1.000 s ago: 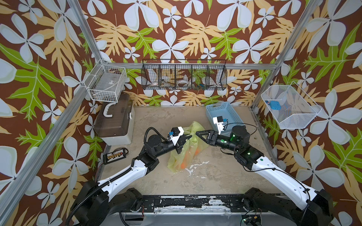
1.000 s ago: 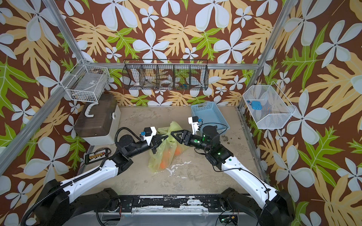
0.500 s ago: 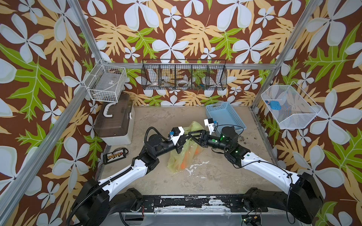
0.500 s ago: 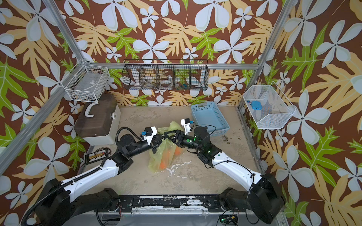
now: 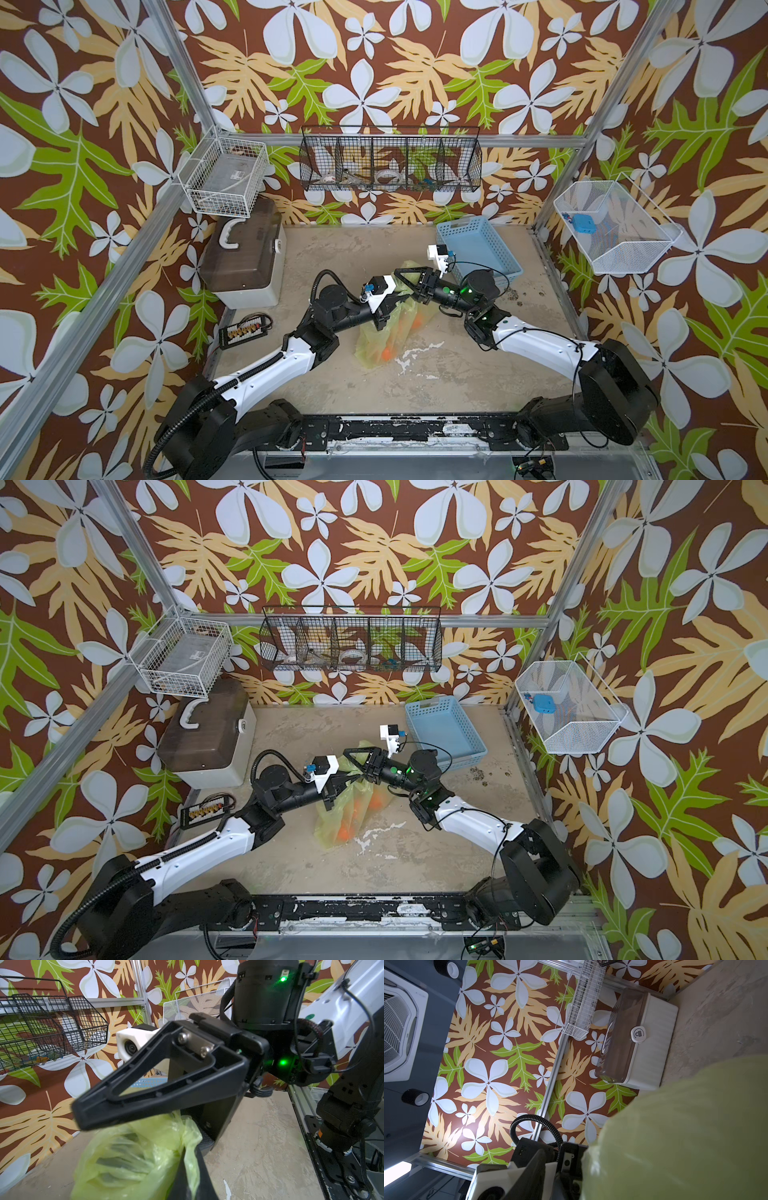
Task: Place the oranges into plastic bags & tie knots
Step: Tie the plastic bag at the center of the board.
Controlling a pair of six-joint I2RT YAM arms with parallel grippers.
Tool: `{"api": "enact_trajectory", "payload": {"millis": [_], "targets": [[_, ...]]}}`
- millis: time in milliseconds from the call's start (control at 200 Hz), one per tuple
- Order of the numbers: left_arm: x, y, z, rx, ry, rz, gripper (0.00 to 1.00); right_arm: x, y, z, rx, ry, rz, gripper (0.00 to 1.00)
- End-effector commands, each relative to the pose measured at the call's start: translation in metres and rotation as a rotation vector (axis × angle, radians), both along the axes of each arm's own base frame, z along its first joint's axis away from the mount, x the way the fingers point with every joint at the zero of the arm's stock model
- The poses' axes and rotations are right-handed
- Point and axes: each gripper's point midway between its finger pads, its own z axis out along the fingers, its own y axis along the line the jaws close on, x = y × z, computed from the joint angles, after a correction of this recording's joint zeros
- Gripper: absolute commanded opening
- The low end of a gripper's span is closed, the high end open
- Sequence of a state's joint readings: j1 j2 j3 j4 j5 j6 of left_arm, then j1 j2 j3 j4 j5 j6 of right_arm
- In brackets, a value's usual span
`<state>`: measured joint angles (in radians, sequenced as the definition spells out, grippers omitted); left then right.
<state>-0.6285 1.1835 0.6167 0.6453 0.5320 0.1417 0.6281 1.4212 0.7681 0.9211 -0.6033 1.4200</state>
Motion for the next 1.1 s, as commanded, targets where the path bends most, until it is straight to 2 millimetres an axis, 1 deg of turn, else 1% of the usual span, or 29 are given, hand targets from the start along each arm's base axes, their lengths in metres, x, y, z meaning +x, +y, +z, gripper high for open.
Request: {"api": "enact_trajectory", "payload": {"millis": [0, 140, 150, 205, 265, 330, 355, 430, 490, 525, 616, 661, 691, 776, 856, 886, 911, 951, 1001, 1096], "targets": [[-0.006, -0.001, -0.017, 0.034, 0.031, -0.028, 0.0, -0.016, -0.009, 0.046, 0.152, -0.135, 0.023, 0.43], [-0.007, 0.001, -0.021, 0.037, 0.022, -0.021, 0.0, -0.022, -0.017, 0.044, 0.173, -0.147, 0.009, 0.35], [-0.007, 0.001, -0.021, 0.038, 0.022, -0.019, 0.0, -0.02, -0.018, 0.045, 0.181, -0.146, -0.007, 0.34], [-0.006, 0.002, -0.022, 0.038, 0.024, -0.012, 0.0, -0.02, -0.022, 0.046, 0.196, -0.148, -0.02, 0.28], [-0.006, 0.002, -0.021, 0.035, 0.024, -0.009, 0.0, -0.02, -0.02, 0.045, 0.191, -0.147, -0.011, 0.22], [-0.005, 0.002, -0.022, 0.033, 0.023, -0.003, 0.0, -0.021, -0.019, 0.044, 0.197, -0.145, -0.004, 0.12], [-0.005, 0.002, -0.021, 0.032, 0.019, -0.003, 0.0, -0.021, -0.019, 0.044, 0.197, -0.144, -0.003, 0.09], [-0.005, 0.002, -0.021, 0.033, 0.017, -0.002, 0.0, -0.021, -0.02, 0.042, 0.199, -0.142, -0.006, 0.08], [-0.004, 0.002, -0.021, 0.036, 0.021, -0.003, 0.0, -0.022, -0.021, 0.042, 0.203, -0.144, -0.009, 0.0], [-0.004, 0.001, -0.022, 0.04, 0.027, -0.002, 0.0, -0.022, -0.021, 0.042, 0.199, -0.145, -0.01, 0.0], [-0.001, 0.005, -0.016, 0.021, 0.031, 0.026, 0.28, -0.02, -0.021, 0.036, 0.177, -0.135, -0.021, 0.0], [-0.002, 0.008, -0.01, 0.001, 0.02, 0.041, 0.36, -0.018, -0.022, 0.031, 0.169, -0.127, -0.028, 0.0], [-0.004, 0.011, -0.004, -0.019, 0.011, 0.049, 0.4, -0.018, -0.023, 0.029, 0.165, -0.127, -0.028, 0.0], [-0.009, 0.026, 0.016, -0.094, -0.026, 0.096, 0.47, -0.016, -0.027, 0.023, 0.157, -0.122, -0.035, 0.0], [-0.011, 0.047, 0.036, -0.197, -0.046, 0.161, 0.54, -0.014, -0.029, 0.018, 0.144, -0.129, -0.035, 0.0], [-0.009, 0.056, 0.042, -0.231, -0.049, 0.202, 0.56, -0.013, -0.03, 0.018, 0.143, -0.135, -0.04, 0.0], [-0.005, 0.063, 0.045, -0.254, -0.051, 0.237, 0.57, -0.016, -0.028, 0.015, 0.132, -0.14, -0.018, 0.0], [-0.001, 0.071, 0.049, -0.275, -0.059, 0.275, 0.58, -0.015, -0.029, 0.012, 0.123, -0.143, -0.012, 0.0], [0.008, 0.076, 0.048, -0.27, -0.051, 0.327, 0.59, -0.016, -0.029, 0.01, 0.118, -0.154, -0.002, 0.0], [0.022, 0.071, 0.038, -0.223, -0.022, 0.356, 0.58, -0.017, -0.028, 0.005, 0.106, -0.169, 0.026, 0.0]]}}
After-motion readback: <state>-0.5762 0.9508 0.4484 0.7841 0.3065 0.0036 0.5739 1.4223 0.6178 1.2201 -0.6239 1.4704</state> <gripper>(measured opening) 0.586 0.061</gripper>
